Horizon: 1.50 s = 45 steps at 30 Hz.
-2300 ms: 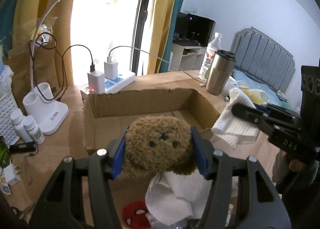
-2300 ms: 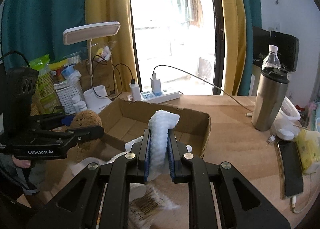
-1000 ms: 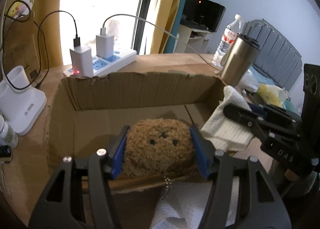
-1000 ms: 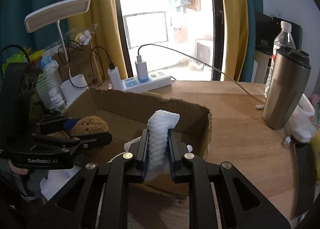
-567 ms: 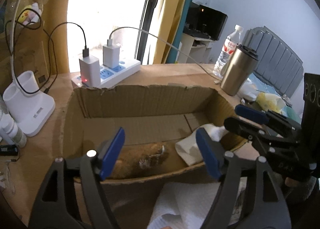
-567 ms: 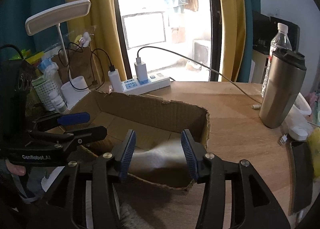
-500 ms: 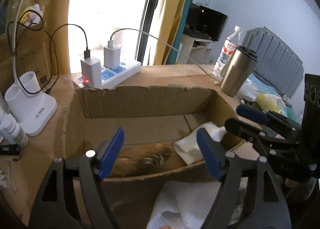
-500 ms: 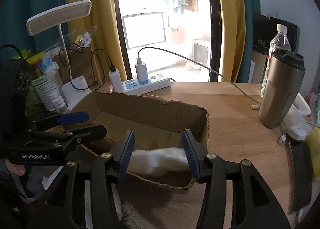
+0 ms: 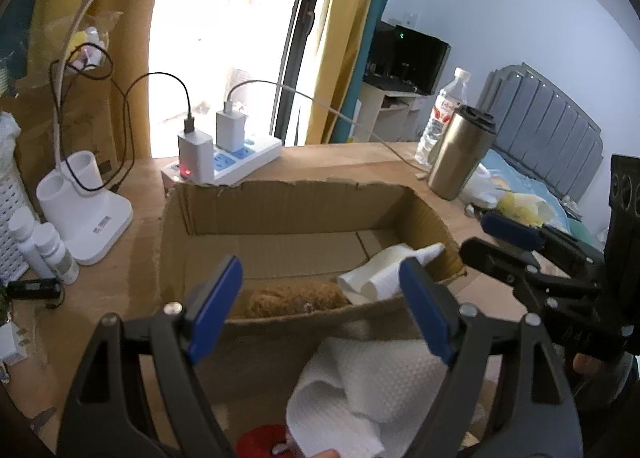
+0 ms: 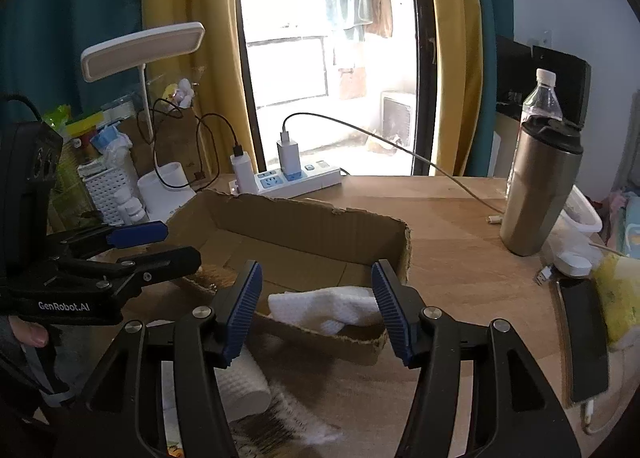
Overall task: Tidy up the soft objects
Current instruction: 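Open both grippers to drop the bear plush and towel into the box, then move both grippers back toward the remaining items on the desk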
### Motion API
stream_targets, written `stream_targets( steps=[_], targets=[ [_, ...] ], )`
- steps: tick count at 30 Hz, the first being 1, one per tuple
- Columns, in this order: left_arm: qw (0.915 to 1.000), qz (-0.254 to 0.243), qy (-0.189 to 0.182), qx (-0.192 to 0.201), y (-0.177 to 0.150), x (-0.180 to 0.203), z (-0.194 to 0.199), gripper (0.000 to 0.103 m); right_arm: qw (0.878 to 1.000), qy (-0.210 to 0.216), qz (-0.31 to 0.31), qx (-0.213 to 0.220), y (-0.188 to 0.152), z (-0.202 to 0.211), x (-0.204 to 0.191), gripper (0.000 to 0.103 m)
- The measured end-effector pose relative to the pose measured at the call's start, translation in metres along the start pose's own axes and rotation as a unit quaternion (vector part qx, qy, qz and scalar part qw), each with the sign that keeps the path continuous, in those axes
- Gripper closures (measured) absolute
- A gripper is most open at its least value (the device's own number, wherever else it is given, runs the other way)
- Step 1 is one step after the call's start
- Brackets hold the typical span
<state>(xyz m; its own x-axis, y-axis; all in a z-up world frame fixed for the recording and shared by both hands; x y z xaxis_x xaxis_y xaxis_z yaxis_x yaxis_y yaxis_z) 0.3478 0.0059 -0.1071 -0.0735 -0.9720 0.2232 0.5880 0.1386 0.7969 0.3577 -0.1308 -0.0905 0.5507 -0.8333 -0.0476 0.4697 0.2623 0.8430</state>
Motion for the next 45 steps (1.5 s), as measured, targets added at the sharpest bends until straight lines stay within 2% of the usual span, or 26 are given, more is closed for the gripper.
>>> stream_targets(
  steps=[16, 23, 45],
  targets=[
    [0.9998, -0.005, 0.003, 0.019, -0.012, 0.005, 0.046, 0.021, 1.0, -0.003, 0.005, 0.014, -0.011, 0.04, -0.018, 0.043],
    [0.9998, -0.005, 0.003, 0.019, -0.016, 0.005, 0.05, 0.021, 1.0, -0.004, 0.008, 0.017, -0.016, 0.053, -0.026, 0.043],
    [0.9999, 0.006, 0.002, 0.009, -0.061, -0.006, 0.08, 0.021, 1.0, 0.006, 0.022, -0.001, -0.048, 0.069, -0.067, 0.043]
  ],
)
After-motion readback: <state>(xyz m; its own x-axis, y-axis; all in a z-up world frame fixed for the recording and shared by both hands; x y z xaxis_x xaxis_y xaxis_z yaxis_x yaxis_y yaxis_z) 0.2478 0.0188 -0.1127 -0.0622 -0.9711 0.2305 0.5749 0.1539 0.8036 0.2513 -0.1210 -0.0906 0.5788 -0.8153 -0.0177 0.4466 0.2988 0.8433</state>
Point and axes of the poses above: each gripper's, at about its wrist camera, not at the fingertips, and z roughly against the way its jaws point, x to its right, y to its top, the point moved 8 cm from there along -z, roughly the way its jaws point, and after that the axes turned 1 degree about y, right-handed, at the moved point
